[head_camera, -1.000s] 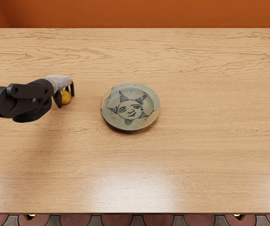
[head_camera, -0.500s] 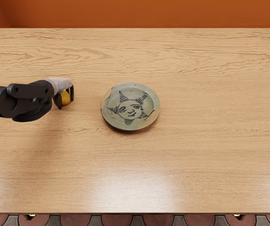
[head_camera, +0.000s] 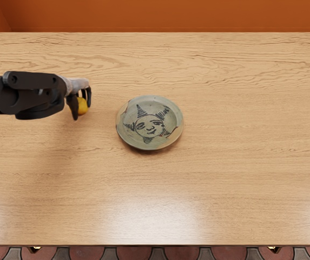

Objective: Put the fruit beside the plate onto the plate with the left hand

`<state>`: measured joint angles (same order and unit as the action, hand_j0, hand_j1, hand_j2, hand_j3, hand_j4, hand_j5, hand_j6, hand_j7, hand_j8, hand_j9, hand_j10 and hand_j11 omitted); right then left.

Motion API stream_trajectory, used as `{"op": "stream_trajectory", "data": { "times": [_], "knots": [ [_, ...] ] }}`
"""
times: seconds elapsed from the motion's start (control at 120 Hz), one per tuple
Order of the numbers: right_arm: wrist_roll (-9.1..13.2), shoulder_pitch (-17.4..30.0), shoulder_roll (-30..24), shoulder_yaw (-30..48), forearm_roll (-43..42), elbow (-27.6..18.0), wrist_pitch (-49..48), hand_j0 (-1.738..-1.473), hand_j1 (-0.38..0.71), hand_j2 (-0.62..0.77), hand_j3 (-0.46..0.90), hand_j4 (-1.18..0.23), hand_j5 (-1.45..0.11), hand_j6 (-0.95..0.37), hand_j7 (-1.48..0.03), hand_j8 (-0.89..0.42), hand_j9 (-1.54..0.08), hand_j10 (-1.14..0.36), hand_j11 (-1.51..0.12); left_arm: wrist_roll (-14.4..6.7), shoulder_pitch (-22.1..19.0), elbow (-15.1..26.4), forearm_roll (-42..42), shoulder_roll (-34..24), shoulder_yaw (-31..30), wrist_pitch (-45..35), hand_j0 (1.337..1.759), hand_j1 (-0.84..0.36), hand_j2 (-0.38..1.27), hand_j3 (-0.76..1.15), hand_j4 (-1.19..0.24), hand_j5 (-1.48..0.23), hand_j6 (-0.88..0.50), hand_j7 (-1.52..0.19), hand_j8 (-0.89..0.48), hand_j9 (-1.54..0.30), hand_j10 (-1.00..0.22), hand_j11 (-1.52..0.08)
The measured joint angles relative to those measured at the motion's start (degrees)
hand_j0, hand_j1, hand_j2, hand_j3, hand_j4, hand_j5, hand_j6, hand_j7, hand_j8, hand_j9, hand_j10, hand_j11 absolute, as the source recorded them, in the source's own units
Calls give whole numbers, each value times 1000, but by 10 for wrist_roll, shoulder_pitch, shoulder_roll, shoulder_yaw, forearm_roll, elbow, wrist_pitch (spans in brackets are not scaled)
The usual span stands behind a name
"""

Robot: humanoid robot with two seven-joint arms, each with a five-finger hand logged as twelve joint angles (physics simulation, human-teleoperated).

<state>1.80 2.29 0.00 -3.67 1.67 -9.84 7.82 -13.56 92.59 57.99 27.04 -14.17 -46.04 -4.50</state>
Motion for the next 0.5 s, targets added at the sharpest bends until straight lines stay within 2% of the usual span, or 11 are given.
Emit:
{"op": "stream_trajectory", "data": {
  "times": [0.217,0.233,0.242,0.317,0.333,0.45,0.458,0.5],
  "knots": [
    [0,0,0,0,0,0,0,-1658,-314,-6,0,-30,-38,-30,-38,-30,-38,-30,-38,0,51,26,-35,5,27,31,1651,-360,501,-11,-741,-1115,-331,-1079,-373,-1117,-750,-1117],
    [0,0,0,0,0,0,0,-1658,-314,-6,0,-30,-38,-30,-38,-30,-38,-30,-38,0,53,29,-38,6,29,33,1651,-343,469,-10,-746,-1116,-340,-1082,-376,-1118,-754,-1118],
    [0,0,0,0,0,0,0,-1658,-314,-6,0,-30,-38,-30,-38,-30,-38,-30,-38,0,55,30,-39,6,30,33,1651,-318,380,-9,-747,-1121,-340,-1085,-379,-1118,-757,-1117],
    [0,0,0,0,0,0,0,-1658,-314,-6,0,-30,-38,-30,-38,-30,-38,-30,-38,0,62,40,-47,11,40,38,1652,-320,496,-6,-762,-1132,-366,-1096,-377,-1118,-780,-1118],
    [0,0,0,0,0,0,0,-1658,-314,-6,0,-30,-38,-30,-38,-30,-38,-30,-38,0,64,42,-48,13,41,39,1652,-291,392,-6,-764,-1137,-364,-1099,-384,-1117,-785,-1118],
    [0,0,0,0,0,0,0,-1658,-314,-6,0,-30,-38,-30,-38,-30,-38,-29,-38,0,78,56,-57,21,54,42,1653,-343,589,-3,-780,-1143,-376,-1104,-406,-1109,-807,-1110],
    [0,0,0,0,0,0,0,-1658,-314,-6,0,-30,-38,-30,-38,-30,-38,-29,-38,0,79,56,-58,22,55,42,1653,-342,589,-3,-786,-1132,-422,-1104,-409,-1109,-808,-1110],
    [0,0,0,0,0,0,0,-1658,-314,-6,0,-30,-38,-30,-38,-30,-38,-30,-38,0,84,59,-63,23,59,46,1654,-362,647,-3,-788,-1138,-392,-1106,-410,-1107,-811,-1109]
  ]
}}
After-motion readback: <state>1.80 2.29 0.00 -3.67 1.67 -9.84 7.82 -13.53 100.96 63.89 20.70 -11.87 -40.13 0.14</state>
